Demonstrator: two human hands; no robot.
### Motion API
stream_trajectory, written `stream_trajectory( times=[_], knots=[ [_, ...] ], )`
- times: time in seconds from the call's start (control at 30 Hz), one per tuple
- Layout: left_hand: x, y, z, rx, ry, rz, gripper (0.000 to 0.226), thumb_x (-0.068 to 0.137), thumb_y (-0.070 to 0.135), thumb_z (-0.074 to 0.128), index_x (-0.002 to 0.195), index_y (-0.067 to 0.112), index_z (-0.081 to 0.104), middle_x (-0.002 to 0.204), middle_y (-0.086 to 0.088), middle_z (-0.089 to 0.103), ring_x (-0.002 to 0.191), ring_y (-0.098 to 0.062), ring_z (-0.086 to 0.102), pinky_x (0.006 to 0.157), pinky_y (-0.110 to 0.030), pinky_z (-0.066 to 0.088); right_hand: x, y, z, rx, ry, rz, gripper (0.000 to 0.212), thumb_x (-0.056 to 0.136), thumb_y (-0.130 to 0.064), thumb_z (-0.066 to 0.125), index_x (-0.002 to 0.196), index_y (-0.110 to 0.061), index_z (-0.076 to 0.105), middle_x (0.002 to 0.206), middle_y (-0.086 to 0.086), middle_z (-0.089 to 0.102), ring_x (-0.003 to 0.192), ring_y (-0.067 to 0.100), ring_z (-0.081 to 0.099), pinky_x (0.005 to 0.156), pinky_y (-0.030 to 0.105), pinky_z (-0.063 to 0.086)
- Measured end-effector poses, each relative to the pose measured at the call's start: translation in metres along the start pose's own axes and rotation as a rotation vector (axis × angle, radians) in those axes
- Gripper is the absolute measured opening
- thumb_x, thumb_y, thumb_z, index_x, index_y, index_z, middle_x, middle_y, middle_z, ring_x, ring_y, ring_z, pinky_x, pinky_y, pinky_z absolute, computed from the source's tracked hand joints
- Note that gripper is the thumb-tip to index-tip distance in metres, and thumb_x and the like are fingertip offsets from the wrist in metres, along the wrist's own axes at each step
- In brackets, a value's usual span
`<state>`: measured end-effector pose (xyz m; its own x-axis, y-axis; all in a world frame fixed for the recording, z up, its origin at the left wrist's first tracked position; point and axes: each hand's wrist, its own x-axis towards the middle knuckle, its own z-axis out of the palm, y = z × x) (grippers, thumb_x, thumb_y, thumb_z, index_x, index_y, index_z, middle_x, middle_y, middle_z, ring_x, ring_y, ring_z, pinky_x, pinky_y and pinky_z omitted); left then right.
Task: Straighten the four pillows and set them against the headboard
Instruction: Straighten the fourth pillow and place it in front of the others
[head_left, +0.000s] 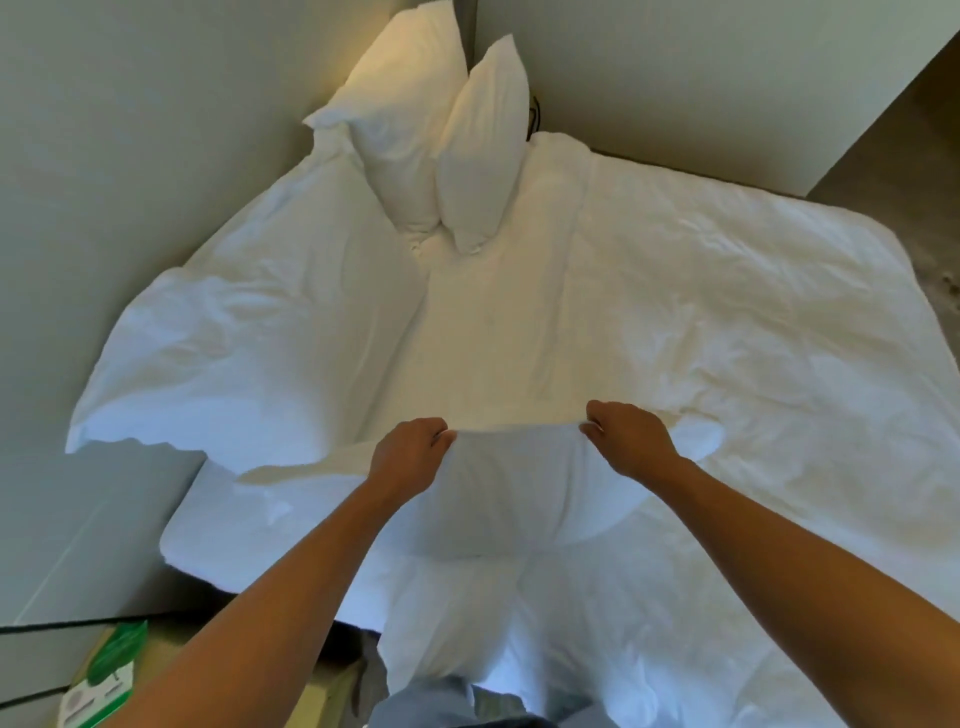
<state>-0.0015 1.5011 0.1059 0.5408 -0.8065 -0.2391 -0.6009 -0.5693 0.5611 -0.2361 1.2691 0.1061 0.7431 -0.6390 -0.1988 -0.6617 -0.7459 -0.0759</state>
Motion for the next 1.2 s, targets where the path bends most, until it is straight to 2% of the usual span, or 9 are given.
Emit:
stream_trajectory(
  times=[0.13, 0.37, 0.43, 0.57, 0.73, 0.93, 1.03, 1.13, 1.2],
  knots=[
    [0.006, -0.038, 0.017, -0.068, 0.005, -0.14, 0.04, 0.103, 0.036, 0.047, 0.065, 0.022, 0.045, 0.061, 0.005, 0.051, 0.063, -0.022, 0.054, 0.051, -0.03, 0.031, -0.01, -0.021, 0.024, 0.125, 0.103, 0.153, 0.018, 0.107, -0.029, 0.054, 0.106, -0.016, 0.067, 0.097, 0.003, 0.058, 0.075, 0.027, 0.063, 0.065, 0.037, 0.054],
    [0.02, -0.035, 0.006, -0.058, -0.008, -0.132, 0.014, 0.096, 0.027, 0.054, 0.082, 0.026, 0.056, 0.07, 0.01, 0.055, 0.066, -0.015, 0.054, 0.055, -0.029, 0.037, 0.0, -0.022, 0.026, 0.315, 0.215, 0.233, 0.014, 0.103, -0.024, 0.064, 0.102, -0.014, 0.073, 0.117, 0.004, 0.066, 0.085, 0.027, 0.071, 0.08, 0.036, 0.05],
    [0.022, -0.034, 0.001, -0.038, 0.009, -0.115, 0.015, 0.094, 0.025, 0.055, 0.079, 0.025, 0.057, 0.071, 0.009, 0.058, 0.067, -0.015, 0.056, 0.056, -0.029, 0.04, 0.005, -0.022, 0.026, 0.388, 0.195, 0.259, 0.015, 0.106, -0.025, 0.058, 0.103, -0.015, 0.068, 0.113, 0.003, 0.067, 0.086, 0.024, 0.071, 0.078, 0.032, 0.047],
    [0.025, -0.031, -0.009, 0.011, 0.027, -0.124, 0.015, 0.091, 0.025, 0.06, 0.076, 0.026, 0.062, 0.07, 0.01, 0.063, 0.066, -0.01, 0.059, 0.059, -0.03, 0.05, 0.012, -0.02, 0.031, 0.407, 0.136, 0.241, 0.017, 0.112, -0.033, 0.04, 0.099, -0.026, 0.051, 0.09, 0.001, 0.066, 0.06, 0.004, 0.068, 0.063, 0.025, 0.047],
    [0.021, -0.023, -0.013, 0.151, 0.062, -0.111, 0.015, 0.093, 0.023, 0.062, 0.078, 0.026, 0.067, 0.07, 0.009, 0.064, 0.067, -0.011, 0.06, 0.063, -0.033, 0.056, 0.025, -0.013, 0.037, 0.398, 0.178, 0.147, 0.017, 0.111, -0.031, 0.04, 0.097, -0.025, 0.047, 0.074, -0.004, 0.06, 0.06, 0.018, 0.065, 0.061, 0.038, 0.056],
    [0.017, -0.009, 0.0, 0.206, 0.127, -0.166, 0.016, 0.1, 0.028, 0.056, 0.087, 0.021, 0.061, 0.077, 0.006, 0.065, 0.073, -0.019, 0.061, 0.063, -0.032, 0.053, 0.044, 0.014, 0.054, 0.347, 0.13, 0.079, 0.02, 0.102, -0.025, 0.062, 0.114, -0.009, 0.067, 0.114, 0.009, 0.066, 0.09, 0.036, 0.068, 0.08, 0.041, 0.054],
    [0.021, -0.001, 0.012, 0.158, 0.063, -0.223, 0.019, 0.104, 0.03, 0.047, 0.092, 0.016, 0.052, 0.078, -0.002, 0.063, 0.071, -0.026, 0.061, 0.062, -0.036, 0.05, 0.046, 0.03, 0.064, 0.274, 0.162, 0.038, 0.013, 0.099, -0.013, 0.064, 0.103, -0.003, 0.071, 0.109, 0.015, 0.065, 0.085, 0.041, 0.066, 0.077, 0.043, 0.053],
    [0.028, 0.002, 0.023, 0.105, 0.019, -0.258, 0.02, 0.106, 0.027, 0.043, 0.097, 0.01, 0.049, 0.081, -0.01, 0.064, 0.075, -0.034, 0.062, 0.07, -0.045, 0.055, 0.051, 0.046, 0.071, 0.282, 0.244, 0.076, 0.01, 0.1, -0.012, 0.065, 0.096, -0.006, 0.071, 0.098, 0.011, 0.07, 0.096, 0.035, 0.067, 0.108, 0.05, 0.046],
    [0.034, 0.003, 0.028, 0.124, 0.028, -0.266, 0.019, 0.105, 0.03, 0.045, 0.098, 0.013, 0.047, 0.081, -0.01, 0.065, 0.073, -0.035, 0.061, 0.07, -0.044, 0.055, 0.055, 0.052, 0.076, 0.38, 0.261, 0.093, 0.011, 0.103, -0.013, 0.061, 0.098, -0.008, 0.069, 0.096, 0.009, 0.069, 0.099, 0.033, 0.065, 0.108, 0.049, 0.045]
  ],
)
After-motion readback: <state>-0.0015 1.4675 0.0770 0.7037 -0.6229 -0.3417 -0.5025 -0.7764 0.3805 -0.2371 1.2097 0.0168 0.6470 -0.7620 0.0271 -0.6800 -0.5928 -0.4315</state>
